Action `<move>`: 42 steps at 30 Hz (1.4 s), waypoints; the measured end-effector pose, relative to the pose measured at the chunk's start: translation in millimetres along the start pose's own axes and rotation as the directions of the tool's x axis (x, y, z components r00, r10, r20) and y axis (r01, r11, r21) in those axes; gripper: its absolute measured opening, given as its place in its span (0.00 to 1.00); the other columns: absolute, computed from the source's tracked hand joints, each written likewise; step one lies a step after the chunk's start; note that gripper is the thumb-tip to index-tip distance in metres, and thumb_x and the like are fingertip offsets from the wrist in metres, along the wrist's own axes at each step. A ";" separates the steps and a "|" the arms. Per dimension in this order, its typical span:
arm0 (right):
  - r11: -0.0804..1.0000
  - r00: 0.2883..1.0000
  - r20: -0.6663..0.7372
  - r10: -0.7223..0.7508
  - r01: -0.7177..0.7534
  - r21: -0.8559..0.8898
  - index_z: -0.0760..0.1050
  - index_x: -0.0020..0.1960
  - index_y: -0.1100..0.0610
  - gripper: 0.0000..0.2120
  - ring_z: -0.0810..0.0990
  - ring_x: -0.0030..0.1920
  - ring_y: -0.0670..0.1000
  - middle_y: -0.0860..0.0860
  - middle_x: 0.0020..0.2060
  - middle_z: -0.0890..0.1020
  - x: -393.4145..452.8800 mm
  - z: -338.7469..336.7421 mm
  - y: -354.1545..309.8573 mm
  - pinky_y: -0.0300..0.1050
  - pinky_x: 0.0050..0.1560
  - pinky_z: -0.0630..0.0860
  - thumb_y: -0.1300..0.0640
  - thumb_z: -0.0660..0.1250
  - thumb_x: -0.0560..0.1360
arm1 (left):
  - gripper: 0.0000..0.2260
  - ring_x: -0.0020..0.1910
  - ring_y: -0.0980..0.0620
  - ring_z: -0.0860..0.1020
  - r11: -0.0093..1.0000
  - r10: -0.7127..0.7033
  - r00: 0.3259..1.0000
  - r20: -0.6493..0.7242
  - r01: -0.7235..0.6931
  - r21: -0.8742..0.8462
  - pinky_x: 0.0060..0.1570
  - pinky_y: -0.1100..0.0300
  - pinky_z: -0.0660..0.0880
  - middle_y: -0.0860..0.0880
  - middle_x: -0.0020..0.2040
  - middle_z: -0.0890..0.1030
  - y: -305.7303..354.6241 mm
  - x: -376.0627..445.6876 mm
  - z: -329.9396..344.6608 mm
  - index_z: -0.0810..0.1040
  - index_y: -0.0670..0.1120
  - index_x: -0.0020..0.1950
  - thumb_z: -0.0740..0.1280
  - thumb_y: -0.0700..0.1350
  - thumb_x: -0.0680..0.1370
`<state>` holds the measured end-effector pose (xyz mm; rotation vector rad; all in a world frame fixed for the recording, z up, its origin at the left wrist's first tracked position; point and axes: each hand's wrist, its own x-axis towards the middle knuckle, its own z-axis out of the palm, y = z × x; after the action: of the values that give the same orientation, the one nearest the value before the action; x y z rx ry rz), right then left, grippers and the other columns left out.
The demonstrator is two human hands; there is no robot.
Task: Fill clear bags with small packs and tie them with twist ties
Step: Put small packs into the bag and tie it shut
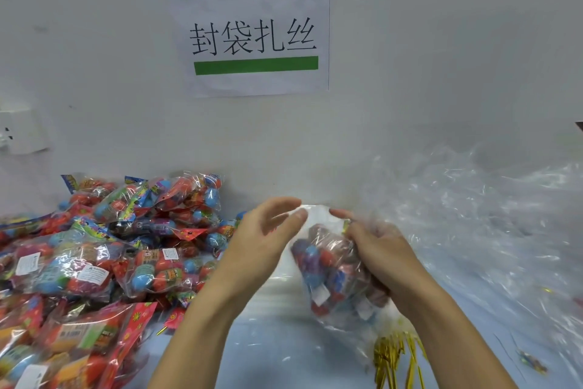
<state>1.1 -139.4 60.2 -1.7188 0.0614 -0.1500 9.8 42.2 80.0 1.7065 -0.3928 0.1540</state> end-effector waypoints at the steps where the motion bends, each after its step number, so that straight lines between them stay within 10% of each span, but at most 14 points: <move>1: 0.998 1.000 0.006 0.027 -0.027 0.048 0.82 0.55 0.35 0.18 0.67 0.24 0.51 0.50 0.26 0.70 0.7 -1.4 -0.5 0.37 0.27 0.62 0.54 0.58 0.81 | 0.18 0.62 0.60 0.77 1.000 -0.026 0.999 -0.026 0.026 0.005 0.54 0.70 0.73 0.58 0.60 0.81 -6.6 0.1 1.8 0.78 0.54 0.61 0.69 0.57 0.73; 8: 0.929 0.989 -0.112 0.100 -0.052 0.367 0.85 0.51 0.40 0.18 0.75 0.38 0.59 0.55 0.40 0.83 -0.2 7.1 -13.0 0.45 0.31 0.69 0.56 0.59 0.81 | 0.41 0.60 0.58 0.80 0.968 0.036 0.991 0.132 -0.002 -0.249 0.51 0.65 0.78 0.71 0.60 0.77 -38.0 -9.1 35.3 0.64 0.64 0.72 0.79 0.58 0.63; 13: 0.870 0.985 -0.098 0.139 -0.074 0.487 0.85 0.50 0.38 0.20 0.71 0.34 0.55 0.56 0.38 0.80 -4.4 19.7 -23.6 0.42 0.31 0.63 0.58 0.59 0.80 | 0.31 0.61 0.49 0.81 0.903 0.104 0.994 -0.022 -0.103 -0.418 0.52 0.60 0.79 0.55 0.64 0.80 -43.0 -9.5 43.8 0.71 0.61 0.70 0.77 0.55 0.69; 18: 0.811 0.997 -0.026 0.068 -0.040 0.584 0.87 0.49 0.50 0.18 0.83 0.34 0.53 0.55 0.40 0.86 -9.7 29.4 -27.5 0.45 0.31 0.79 0.65 0.60 0.80 | 0.22 0.60 0.42 0.81 0.838 -0.038 0.998 -0.042 0.009 -0.546 0.57 0.48 0.78 0.46 0.62 0.82 -42.5 -2.0 32.3 0.76 0.57 0.65 0.75 0.51 0.71; 25: 0.960 0.973 -0.023 -0.231 0.231 0.158 0.88 0.41 0.45 0.18 0.83 0.44 0.35 0.28 0.42 0.82 -10.6 18.3 -20.9 0.35 0.42 0.80 0.61 0.64 0.79 | 0.18 0.59 0.43 0.82 0.709 -0.268 0.942 0.201 0.334 -0.621 0.59 0.45 0.79 0.41 0.60 0.82 -37.5 -4.5 16.9 0.81 0.49 0.63 0.70 0.50 0.74; 32: 0.942 0.910 0.251 -0.331 0.333 0.033 0.87 0.45 0.49 0.19 0.79 0.63 0.40 0.37 0.61 0.82 -22.3 1.2 -21.6 0.52 0.66 0.76 0.61 0.58 0.82 | 0.26 0.66 0.39 0.77 0.614 -0.316 0.789 0.527 0.593 -0.521 0.66 0.39 0.72 0.41 0.66 0.79 -44.1 -5.0 3.7 0.80 0.47 0.66 0.76 0.56 0.71; 37: 0.932 0.897 0.305 -0.321 0.356 -0.068 0.86 0.43 0.46 0.19 0.79 0.61 0.38 0.35 0.56 0.84 -24.7 -1.8 -26.2 0.42 0.65 0.75 0.59 0.59 0.81 | 0.24 0.49 0.48 0.85 0.729 -0.320 0.818 0.477 0.534 -0.428 0.41 0.56 0.81 0.43 0.55 0.84 -47.1 0.8 3.4 0.86 0.45 0.54 0.77 0.57 0.63; 42: 0.914 0.858 0.389 -0.335 0.396 -0.087 0.85 0.49 0.42 0.16 0.80 0.61 0.37 0.36 0.58 0.83 -27.0 -9.1 -31.3 0.34 0.59 0.77 0.53 0.58 0.82 | 0.24 0.43 0.43 0.84 0.601 -0.257 0.685 0.682 0.666 -0.442 0.29 0.56 0.79 0.40 0.60 0.80 -45.2 -12.0 -1.7 0.78 0.45 0.67 0.68 0.59 0.76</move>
<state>-28.2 -140.1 90.7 -1.8840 -0.5523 -0.1034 14.3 51.6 34.4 1.0260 -0.3252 -0.8521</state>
